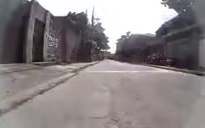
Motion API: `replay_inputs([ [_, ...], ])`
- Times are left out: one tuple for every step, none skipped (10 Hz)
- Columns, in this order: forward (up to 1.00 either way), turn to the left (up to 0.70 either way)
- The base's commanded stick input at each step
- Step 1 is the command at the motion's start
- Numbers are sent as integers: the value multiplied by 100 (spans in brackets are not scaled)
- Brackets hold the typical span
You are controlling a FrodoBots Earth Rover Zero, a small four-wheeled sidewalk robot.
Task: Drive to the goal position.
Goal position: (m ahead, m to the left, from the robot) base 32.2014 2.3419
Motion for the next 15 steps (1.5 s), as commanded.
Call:
replay_inputs([
  [100,-40],
  [100,-24],
  [100,0],
  [100,0],
  [100,1],
  [100,2],
  [100,9],
  [100,7],
  [100,4],
  [100,5],
  [100,0],
  [100,1],
  [100,2],
  [100,4],
  [100,-34],
])
